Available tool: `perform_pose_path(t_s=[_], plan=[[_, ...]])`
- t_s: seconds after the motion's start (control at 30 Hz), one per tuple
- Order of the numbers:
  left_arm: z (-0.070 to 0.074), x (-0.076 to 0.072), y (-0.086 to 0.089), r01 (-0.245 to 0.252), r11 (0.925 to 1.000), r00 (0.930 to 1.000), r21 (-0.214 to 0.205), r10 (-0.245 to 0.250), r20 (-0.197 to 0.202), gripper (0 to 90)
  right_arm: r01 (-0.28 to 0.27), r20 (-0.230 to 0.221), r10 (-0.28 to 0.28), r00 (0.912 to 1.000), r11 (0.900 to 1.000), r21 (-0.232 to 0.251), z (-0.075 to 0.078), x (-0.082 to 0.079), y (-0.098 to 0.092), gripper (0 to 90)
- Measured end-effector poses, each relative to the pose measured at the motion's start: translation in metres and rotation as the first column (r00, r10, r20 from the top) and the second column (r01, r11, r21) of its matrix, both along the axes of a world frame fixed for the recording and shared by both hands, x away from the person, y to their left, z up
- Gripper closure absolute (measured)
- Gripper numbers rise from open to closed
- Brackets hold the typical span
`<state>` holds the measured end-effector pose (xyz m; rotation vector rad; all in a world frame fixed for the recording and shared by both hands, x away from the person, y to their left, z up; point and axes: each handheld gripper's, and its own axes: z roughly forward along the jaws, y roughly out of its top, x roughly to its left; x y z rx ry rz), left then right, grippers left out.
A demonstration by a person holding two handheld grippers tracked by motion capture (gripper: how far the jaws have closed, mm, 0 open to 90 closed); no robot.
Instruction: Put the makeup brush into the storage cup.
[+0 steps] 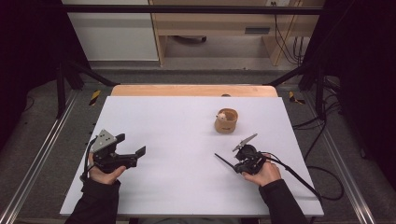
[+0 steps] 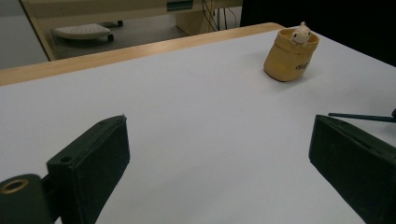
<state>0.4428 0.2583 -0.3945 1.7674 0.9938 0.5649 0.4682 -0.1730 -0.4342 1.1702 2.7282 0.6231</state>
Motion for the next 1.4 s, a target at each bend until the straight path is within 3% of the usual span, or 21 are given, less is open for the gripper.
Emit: perform_pose_path(t_s=[0.43, 0.9, 1.4], plan=[[0.0, -0.001, -0.004, 0.017, 0.9998, 0.9999, 0.007, -0.017, -0.001, 4.8, -0.005, 0.04, 0.002, 0.9992, 0.997, 0.077, 0.014, -0.001, -0.006, 83.5], [0.002, -0.001, -0.015, 0.067, 0.997, 0.9977, 0.04, -0.067, 0.003, 5.0, -0.068, 0.096, 0.052, 0.994, 0.9847, 0.16, 0.04, 0.002, 0.001, 83.4], [0.007, 0.0, -0.036, 0.151, 0.9826, 0.9883, 0.109, -0.152, 0.004, 4.8, -0.159, 0.123, 0.136, 0.9831, 0.9672, 0.198, 0.055, 0.004, 0.017, 83.4]])
